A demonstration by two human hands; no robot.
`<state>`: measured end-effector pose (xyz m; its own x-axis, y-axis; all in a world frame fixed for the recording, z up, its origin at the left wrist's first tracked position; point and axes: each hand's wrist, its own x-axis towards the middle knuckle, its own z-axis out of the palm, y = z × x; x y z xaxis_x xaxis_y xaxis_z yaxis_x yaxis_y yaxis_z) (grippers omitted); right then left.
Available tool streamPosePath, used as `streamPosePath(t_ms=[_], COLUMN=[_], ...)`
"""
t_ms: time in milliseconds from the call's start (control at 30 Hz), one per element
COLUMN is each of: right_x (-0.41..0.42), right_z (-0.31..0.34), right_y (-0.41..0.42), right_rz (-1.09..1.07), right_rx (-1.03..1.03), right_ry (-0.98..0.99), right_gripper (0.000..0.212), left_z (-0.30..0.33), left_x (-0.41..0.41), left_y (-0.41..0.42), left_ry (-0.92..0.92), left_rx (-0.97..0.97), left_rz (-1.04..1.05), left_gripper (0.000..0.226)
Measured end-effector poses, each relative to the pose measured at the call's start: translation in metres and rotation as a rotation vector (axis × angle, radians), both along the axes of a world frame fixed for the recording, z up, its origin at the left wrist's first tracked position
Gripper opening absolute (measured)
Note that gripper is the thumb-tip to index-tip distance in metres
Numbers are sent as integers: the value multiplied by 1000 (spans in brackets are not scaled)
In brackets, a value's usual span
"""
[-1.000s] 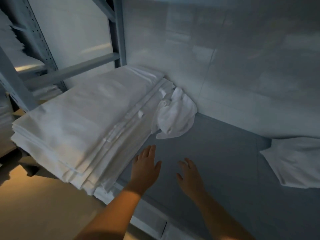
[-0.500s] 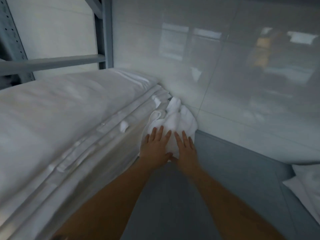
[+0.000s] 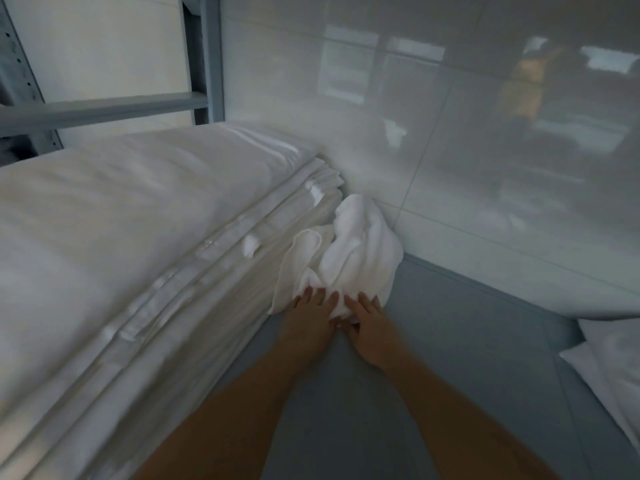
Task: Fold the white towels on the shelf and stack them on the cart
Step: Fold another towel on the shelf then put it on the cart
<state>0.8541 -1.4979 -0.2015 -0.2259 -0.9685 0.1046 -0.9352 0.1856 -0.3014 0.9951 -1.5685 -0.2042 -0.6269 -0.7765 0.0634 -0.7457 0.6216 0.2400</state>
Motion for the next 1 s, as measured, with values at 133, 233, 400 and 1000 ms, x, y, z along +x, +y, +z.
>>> streamPosePath(t_ms=[133, 233, 400, 1000], right_x=[21, 44, 92, 126], right_z=[4, 8, 20, 52], right_y=[37, 79, 166, 400], right_rz=[0, -17, -60, -341], right_rx=[114, 155, 224, 445], right_ry=[25, 22, -2, -17], right_gripper=[57, 59, 60, 64], left_z=[2, 5, 16, 50], left_x=[19, 41, 85, 82], left_y=[31, 69, 147, 338], left_ry=[-42, -62, -96, -185], left_rx=[73, 111, 112, 260], left_rz=[-28, -52, -120, -467], left_gripper=[56, 55, 55, 54])
